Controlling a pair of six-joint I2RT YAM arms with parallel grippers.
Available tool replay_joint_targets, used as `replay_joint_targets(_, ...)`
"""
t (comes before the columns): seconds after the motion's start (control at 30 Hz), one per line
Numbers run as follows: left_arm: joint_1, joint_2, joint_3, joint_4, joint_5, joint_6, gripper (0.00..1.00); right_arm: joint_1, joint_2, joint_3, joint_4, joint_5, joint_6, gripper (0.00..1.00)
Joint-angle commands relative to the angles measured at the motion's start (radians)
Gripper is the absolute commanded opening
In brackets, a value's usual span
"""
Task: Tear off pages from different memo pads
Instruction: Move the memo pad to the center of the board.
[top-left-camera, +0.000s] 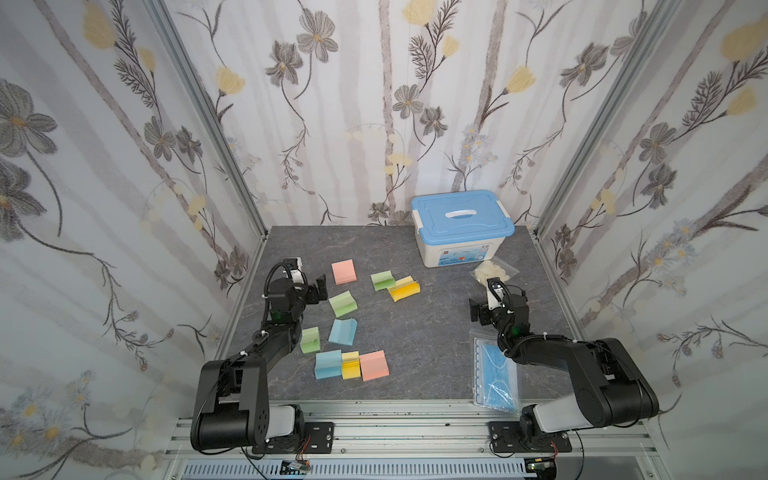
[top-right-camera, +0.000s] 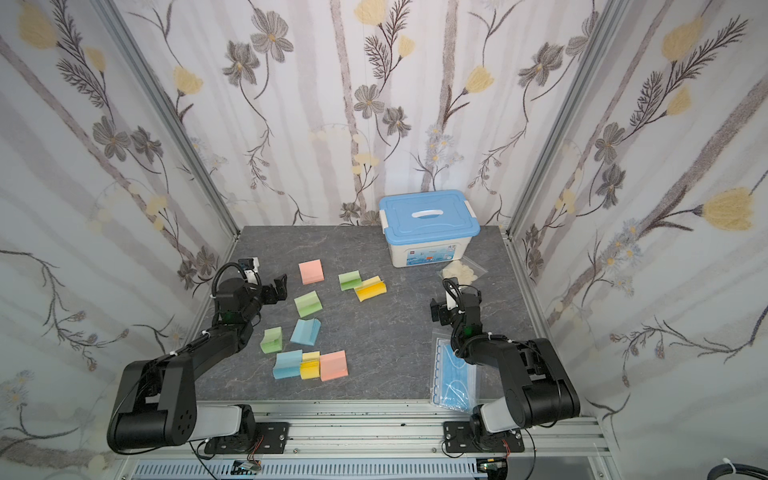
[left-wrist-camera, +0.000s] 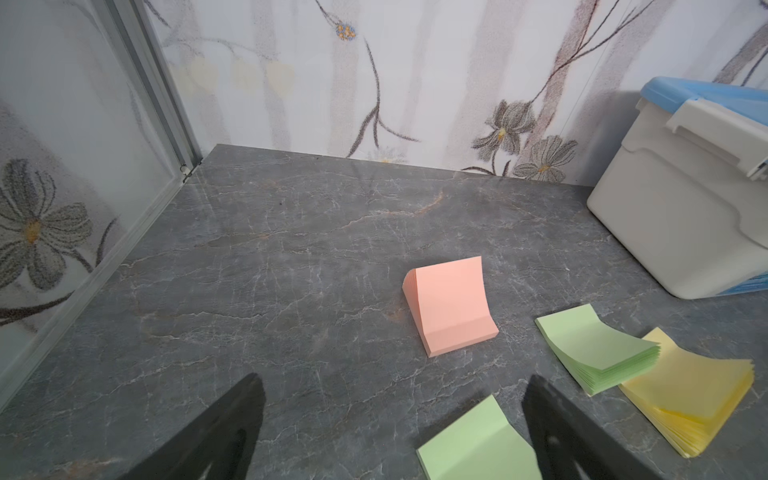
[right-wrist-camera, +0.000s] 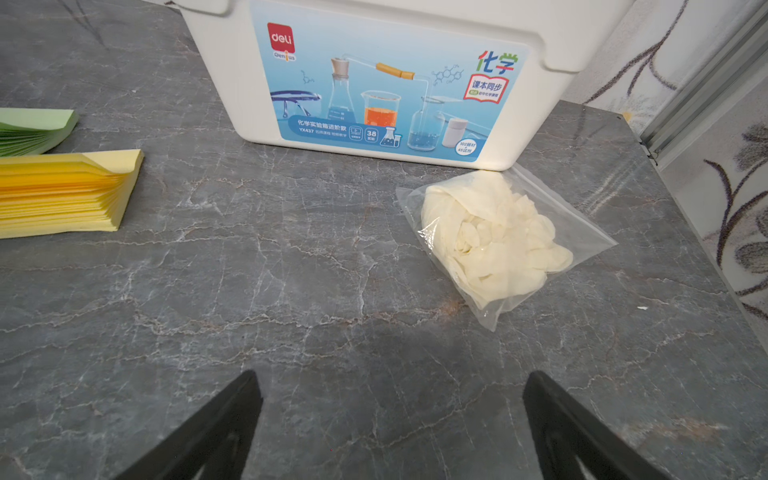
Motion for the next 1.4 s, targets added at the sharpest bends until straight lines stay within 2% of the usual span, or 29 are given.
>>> replay_joint_targets(0.0, 0.001, -0.101, -0.057, -0.078, -0.014, -0.074, 1.0, 0.002, -0.031, -0.006, 0.039, 0.082, 0.005, 1.0)
replay_joint_targets(0.1, -0.001, -0.241, -0.103, -0.089, -0.088, -0.151, 1.0, 0.013, -0.122, 0.033, -0.115, 0.166, 0.036, 1.0)
replay_joint_targets(0.17, -0.001, -0.299, -0.067, -0.266, -0.267, -0.394, 1.0, 0.02, -0.167, 0.066, -0.217, 0.236, 0.071, 1.0)
replay_joint_targets(0.23, -0.001, -0.307, -0.025, -0.419, -0.382, -0.484, 1.0, 0.03, -0.21, 0.079, -0.273, 0.302, 0.102, 1.0)
replay_joint_targets(0.27, -0.001, -0.299, -0.03, -0.422, -0.407, -0.507, 1.0, 0.031, -0.236, 0.093, -0.316, 0.323, 0.134, 1.0)
replay_joint_targets(0.37, 0.001, -0.281, -0.062, -0.371, -0.351, -0.523, 1.0, 0.034, -0.295, 0.149, -0.461, 0.319, 0.217, 1.0)
replay_joint_targets(0.47, 0.0, -0.281, -0.072, -0.342, -0.314, -0.556, 1.0, 0.051, -0.31, 0.209, -0.572, 0.258, 0.266, 1.0)
replay_joint_targets(0.53, -0.002, -0.278, -0.064, -0.313, -0.199, -0.529, 1.0, 0.073, -0.302, 0.248, -0.629, 0.224, 0.289, 1.0)
replay_joint_targets(0.6, -0.027, -0.27, -0.049, -0.307, -0.157, -0.523, 1.0, 0.095, -0.282, 0.291, -0.68, 0.186, 0.324, 1.0)
replay_joint_targets(0.7, -0.078, -0.25, -0.019, -0.335, -0.127, -0.501, 1.0, 0.149, -0.226, 0.361, -0.734, 0.125, 0.359, 1.0)
replay_joint_targets(0.8, -0.155, -0.247, -0.003, -0.373, -0.144, -0.506, 1.0, 0.229, -0.136, 0.442, -0.765, 0.101, 0.373, 1.0)
replay_joint_targets(1.03, -0.363, -0.269, 0.025, -0.465, -0.194, -0.506, 1.0, 0.363, 0.173, 0.698, -0.772, -0.008, 0.371, 1.0)
replay_joint_targets(1.2, -0.406, -0.391, -0.056, -0.485, -0.237, -0.55, 1.0, 0.423, 0.349, 0.871, -0.813, -0.002, 0.327, 1.0)
replay_joint_targets(1.37, -0.406, -0.531, -0.165, -0.472, -0.285, -0.539, 1.0, 0.481, 0.452, 0.977, -0.825, 0.078, 0.388, 0.94)
